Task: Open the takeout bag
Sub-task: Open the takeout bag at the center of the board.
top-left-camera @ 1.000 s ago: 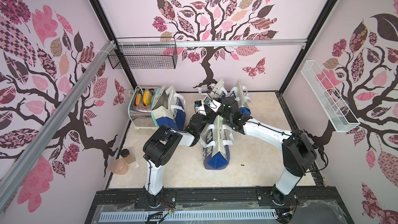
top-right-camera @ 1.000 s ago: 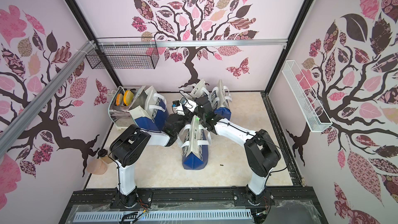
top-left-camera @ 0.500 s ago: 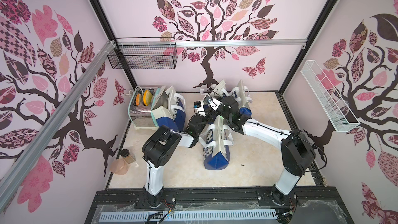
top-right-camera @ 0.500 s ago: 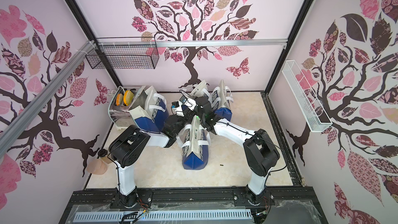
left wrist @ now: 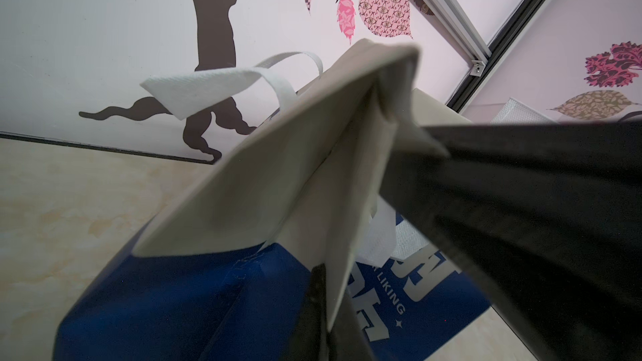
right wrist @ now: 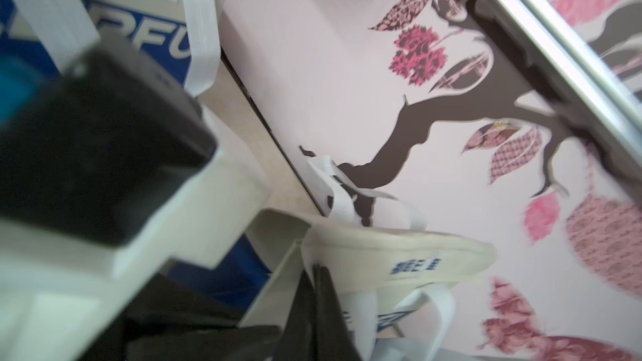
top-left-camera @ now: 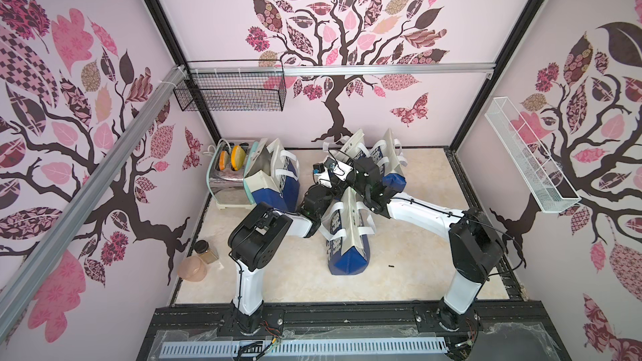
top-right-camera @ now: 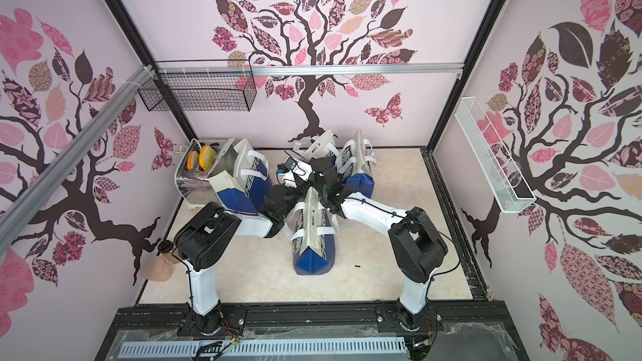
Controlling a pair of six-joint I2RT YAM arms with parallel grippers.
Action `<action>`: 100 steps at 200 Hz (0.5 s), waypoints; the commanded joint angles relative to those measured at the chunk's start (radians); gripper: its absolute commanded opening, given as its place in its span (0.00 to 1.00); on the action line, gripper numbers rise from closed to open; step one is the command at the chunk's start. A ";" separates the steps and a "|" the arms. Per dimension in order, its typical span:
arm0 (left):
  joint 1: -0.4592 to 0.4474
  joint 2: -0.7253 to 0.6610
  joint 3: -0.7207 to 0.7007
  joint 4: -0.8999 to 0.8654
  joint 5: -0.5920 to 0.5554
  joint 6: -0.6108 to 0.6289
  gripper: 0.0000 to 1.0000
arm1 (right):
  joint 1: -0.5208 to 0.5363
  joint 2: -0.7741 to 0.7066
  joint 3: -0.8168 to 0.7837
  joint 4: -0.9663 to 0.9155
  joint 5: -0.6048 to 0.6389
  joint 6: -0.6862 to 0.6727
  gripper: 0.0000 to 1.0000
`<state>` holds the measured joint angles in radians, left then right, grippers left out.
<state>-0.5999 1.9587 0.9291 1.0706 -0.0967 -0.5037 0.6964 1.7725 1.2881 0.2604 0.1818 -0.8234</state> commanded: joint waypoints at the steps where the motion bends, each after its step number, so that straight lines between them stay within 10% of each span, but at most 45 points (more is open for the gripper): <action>1: -0.004 -0.034 -0.013 -0.063 0.018 0.016 0.03 | 0.013 0.006 0.053 0.022 0.001 -0.008 0.00; 100: -0.002 -0.130 0.011 -0.392 -0.078 -0.021 0.00 | 0.054 -0.094 0.159 -0.103 0.294 -0.164 0.00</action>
<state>-0.6014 1.8427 0.9302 0.8379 -0.1356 -0.5087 0.7437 1.7428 1.3518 0.1474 0.3878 -0.9417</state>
